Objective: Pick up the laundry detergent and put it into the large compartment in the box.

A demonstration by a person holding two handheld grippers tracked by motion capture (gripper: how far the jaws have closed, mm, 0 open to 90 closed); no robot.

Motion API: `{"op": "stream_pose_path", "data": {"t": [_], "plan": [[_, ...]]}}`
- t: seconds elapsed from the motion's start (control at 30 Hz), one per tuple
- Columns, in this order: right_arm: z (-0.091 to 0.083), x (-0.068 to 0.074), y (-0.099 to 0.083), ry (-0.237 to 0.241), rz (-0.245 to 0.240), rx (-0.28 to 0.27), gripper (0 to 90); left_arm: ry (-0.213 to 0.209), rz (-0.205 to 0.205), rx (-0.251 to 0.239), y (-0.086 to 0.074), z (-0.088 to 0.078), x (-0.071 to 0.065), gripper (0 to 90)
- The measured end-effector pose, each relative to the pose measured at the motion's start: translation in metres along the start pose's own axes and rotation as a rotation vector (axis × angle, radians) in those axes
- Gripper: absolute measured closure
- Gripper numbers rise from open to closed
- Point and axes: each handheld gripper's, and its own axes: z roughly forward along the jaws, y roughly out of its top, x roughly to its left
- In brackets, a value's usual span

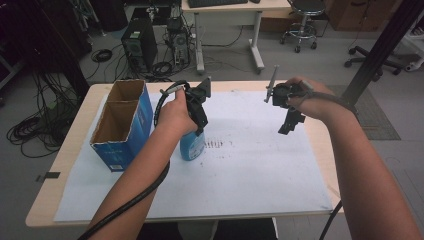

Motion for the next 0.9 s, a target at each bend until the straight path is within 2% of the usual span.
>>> {"op": "stream_pose_path", "data": {"t": [0.1,0.23,0.4,0.57,0.73,0.9], "plan": [[0.000,0.000,0.000,0.000,-0.001,0.001,4.2,0.012,0.000,-0.004,0.000,0.000,-0.001,37.1],[0.000,0.000,-0.001,-0.001,-0.002,0.003,4.2,0.011,0.002,-0.018,0.001,0.000,-0.002,37.3],[-0.001,0.001,0.000,-0.001,-0.003,0.001,4.2,0.013,0.011,-0.008,0.000,-0.001,-0.002,37.6],[-0.002,0.002,0.000,-0.003,-0.004,0.002,4.3,0.014,0.013,-0.019,-0.001,-0.002,-0.004,37.6],[-0.005,0.002,-0.001,-0.006,-0.004,0.001,4.3,0.013,0.025,-0.016,-0.002,-0.012,-0.008,37.6],[-0.011,0.003,-0.001,-0.014,-0.008,-0.002,4.3,0.015,0.006,-0.014,-0.003,-0.029,-0.009,37.6]]}}
